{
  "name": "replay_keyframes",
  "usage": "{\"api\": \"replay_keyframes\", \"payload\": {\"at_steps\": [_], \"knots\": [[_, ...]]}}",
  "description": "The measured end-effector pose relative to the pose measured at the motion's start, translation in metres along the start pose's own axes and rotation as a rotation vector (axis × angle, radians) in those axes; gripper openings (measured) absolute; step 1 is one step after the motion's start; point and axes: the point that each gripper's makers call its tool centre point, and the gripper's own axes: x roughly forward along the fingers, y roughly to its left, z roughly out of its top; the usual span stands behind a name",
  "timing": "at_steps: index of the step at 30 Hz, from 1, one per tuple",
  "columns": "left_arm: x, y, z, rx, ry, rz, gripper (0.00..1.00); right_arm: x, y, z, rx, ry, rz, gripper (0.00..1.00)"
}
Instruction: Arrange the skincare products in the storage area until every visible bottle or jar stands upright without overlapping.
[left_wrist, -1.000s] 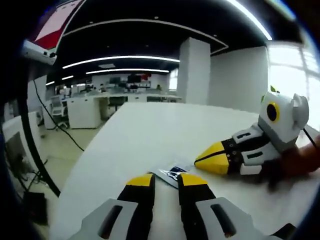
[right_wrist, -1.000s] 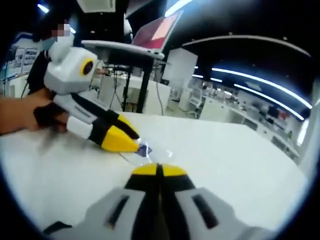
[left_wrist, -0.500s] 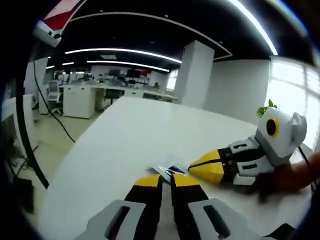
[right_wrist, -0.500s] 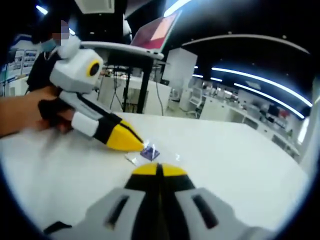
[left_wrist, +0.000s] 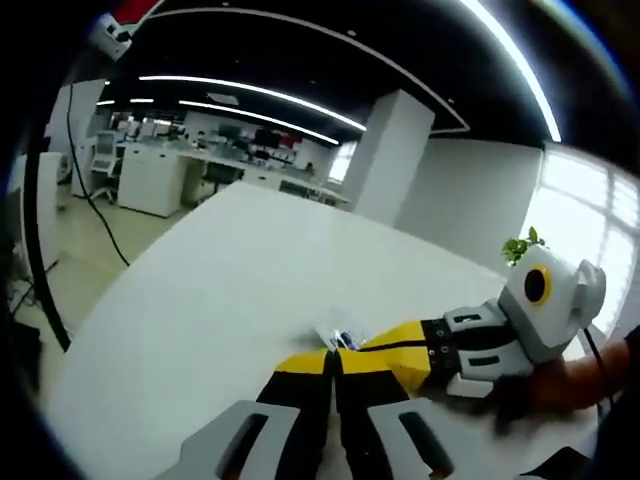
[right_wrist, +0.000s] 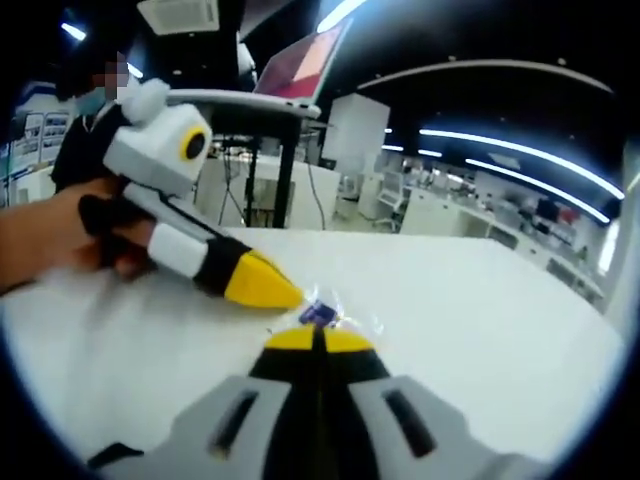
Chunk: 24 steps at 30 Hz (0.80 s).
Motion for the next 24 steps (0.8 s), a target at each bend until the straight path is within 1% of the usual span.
{"api": "replay_keyframes", "payload": {"at_steps": [1, 4, 7, 8, 11, 16, 17, 20, 22, 23, 24], "knots": [[0.001, -0.002, 0.001, -0.016, -0.002, -0.014, 0.0, 0.0, 0.0, 0.0, 0.004, 0.0, 0.001, 0.0], [0.004, -0.004, -0.001, -0.015, 0.008, -0.02, 0.0, 0.0, 0.0, 0.0, 0.007, 0.0, 0.001, 0.0], [0.006, -0.003, -0.005, -0.021, 0.038, -0.029, 0.01, -0.001, 0.0, 0.0, 0.01, 0.0, 0.002, 0.0], [0.006, -0.005, -0.006, -0.019, 0.044, -0.043, 0.01, -0.001, 0.001, 0.0, 0.011, 0.0, 0.002, 0.0], [0.007, -0.007, -0.005, -0.018, 0.042, -0.042, 0.02, 0.0, 0.001, 0.001, 0.012, -0.001, 0.002, 0.0], [0.008, -0.008, -0.005, 0.041, 0.039, -0.022, 0.0, 0.0, 0.001, 0.001, 0.013, -0.002, 0.002, 0.0], [0.008, -0.007, -0.005, 0.042, 0.038, -0.02, 0.0, 0.0, 0.001, 0.001, 0.012, -0.003, 0.003, 0.0], [0.006, -0.008, -0.004, 0.071, 0.033, -0.019, 0.0, -0.001, 0.003, 0.002, -0.008, -0.011, 0.014, 0.0], [0.005, -0.011, -0.003, 0.084, 0.02, -0.027, 0.0, -0.003, 0.002, 0.005, -0.01, -0.027, 0.011, 0.01], [0.004, -0.011, -0.003, 0.086, 0.017, -0.032, 0.0, -0.005, 0.001, 0.009, 0.0, -0.051, 0.009, 0.02], [0.003, -0.011, -0.002, 0.088, 0.012, -0.034, 0.0, -0.006, 0.0, 0.01, 0.004, -0.058, 0.006, 0.02]]}}
